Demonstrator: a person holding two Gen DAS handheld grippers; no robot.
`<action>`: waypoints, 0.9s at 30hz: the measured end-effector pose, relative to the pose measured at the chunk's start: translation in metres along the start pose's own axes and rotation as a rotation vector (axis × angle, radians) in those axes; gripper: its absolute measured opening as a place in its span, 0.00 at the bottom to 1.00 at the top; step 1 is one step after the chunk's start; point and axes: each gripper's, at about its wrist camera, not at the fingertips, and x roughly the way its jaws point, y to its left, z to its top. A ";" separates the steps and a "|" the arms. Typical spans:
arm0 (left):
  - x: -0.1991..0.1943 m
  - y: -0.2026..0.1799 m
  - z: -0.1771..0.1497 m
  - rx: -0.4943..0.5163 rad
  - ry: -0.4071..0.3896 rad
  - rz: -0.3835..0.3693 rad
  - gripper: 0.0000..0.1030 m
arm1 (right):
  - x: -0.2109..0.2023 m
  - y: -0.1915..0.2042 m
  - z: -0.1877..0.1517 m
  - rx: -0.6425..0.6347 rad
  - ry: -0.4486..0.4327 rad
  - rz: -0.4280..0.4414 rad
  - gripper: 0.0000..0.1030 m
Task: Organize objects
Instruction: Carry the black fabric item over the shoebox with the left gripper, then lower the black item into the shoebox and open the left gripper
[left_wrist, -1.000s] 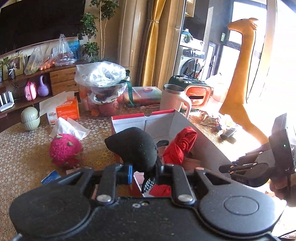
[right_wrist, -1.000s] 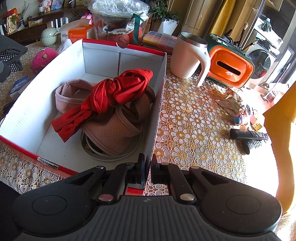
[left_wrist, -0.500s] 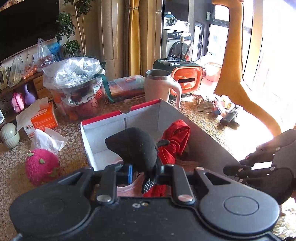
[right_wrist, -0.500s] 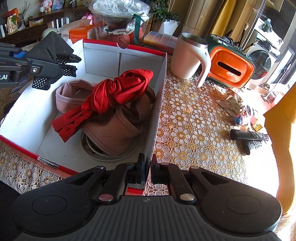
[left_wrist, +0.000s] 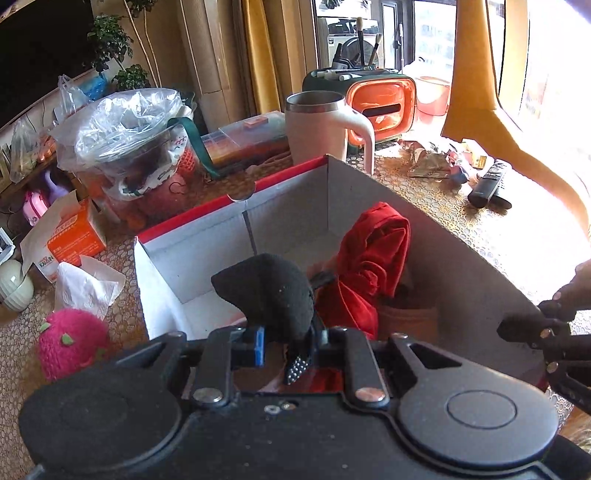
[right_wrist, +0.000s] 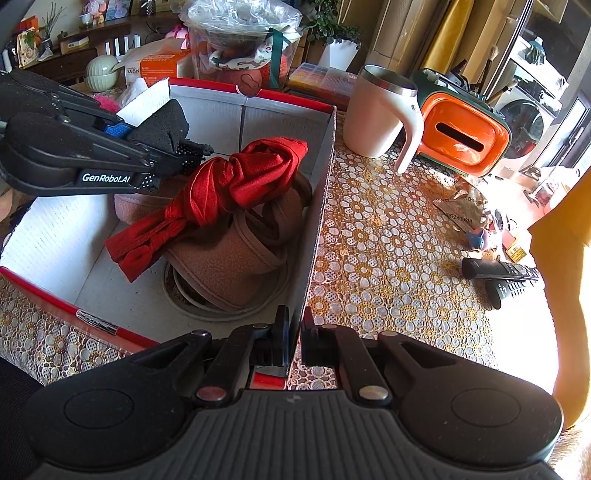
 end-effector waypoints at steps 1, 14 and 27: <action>0.003 -0.001 0.000 0.005 0.011 0.001 0.19 | 0.000 0.000 0.000 0.000 0.000 0.000 0.06; 0.029 -0.007 0.000 0.025 0.157 -0.038 0.26 | 0.001 0.001 0.000 0.000 0.000 0.000 0.06; 0.010 -0.014 -0.005 0.069 0.087 -0.054 0.65 | 0.001 0.001 0.000 0.001 0.000 0.000 0.06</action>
